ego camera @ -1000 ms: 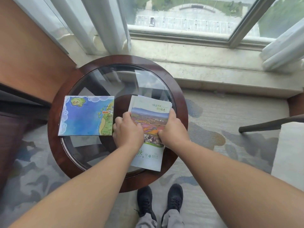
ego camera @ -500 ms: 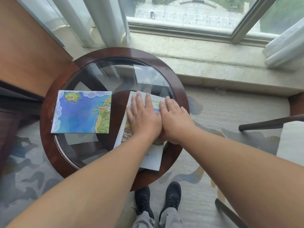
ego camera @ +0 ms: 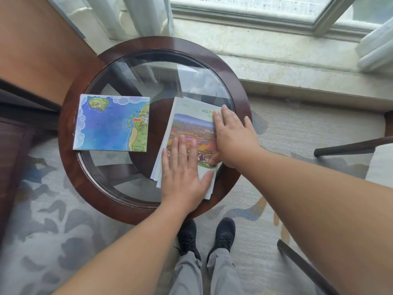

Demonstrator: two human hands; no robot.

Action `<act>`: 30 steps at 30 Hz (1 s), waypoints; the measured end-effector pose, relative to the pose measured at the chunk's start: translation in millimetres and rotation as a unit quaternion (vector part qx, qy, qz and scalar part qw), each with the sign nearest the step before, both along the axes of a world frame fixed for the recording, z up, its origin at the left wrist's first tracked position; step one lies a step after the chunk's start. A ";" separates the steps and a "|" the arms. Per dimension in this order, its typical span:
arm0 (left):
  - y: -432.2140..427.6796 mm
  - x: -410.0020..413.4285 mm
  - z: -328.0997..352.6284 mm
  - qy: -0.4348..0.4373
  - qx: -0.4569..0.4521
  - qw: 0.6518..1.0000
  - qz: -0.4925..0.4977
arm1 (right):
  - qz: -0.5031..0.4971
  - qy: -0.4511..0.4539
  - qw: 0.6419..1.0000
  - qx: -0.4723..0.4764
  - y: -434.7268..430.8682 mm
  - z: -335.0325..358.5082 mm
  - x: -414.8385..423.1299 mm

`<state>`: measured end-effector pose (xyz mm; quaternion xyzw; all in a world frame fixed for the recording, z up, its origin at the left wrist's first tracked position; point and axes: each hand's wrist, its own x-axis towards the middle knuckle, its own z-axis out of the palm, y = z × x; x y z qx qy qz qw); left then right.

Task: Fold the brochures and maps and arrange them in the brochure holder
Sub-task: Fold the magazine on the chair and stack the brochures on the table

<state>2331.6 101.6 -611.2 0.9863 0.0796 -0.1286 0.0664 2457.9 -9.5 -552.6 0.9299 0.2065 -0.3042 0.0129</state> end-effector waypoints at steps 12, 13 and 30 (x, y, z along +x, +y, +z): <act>3.1 -11.2 3.5 0.078 0.036 0.996 -0.019 | -0.009 0.009 1.000 0.015 -5.6 4.7 -2.4; 3.3 -8.5 6.3 0.087 0.029 0.996 -0.018 | -0.009 0.002 1.000 0.022 -6.2 7.4 -5.3; -225.6 30.4 223.1 -0.020 -0.166 0.955 -0.243 | -0.344 -0.125 0.923 0.118 -272.2 204.1 -128.0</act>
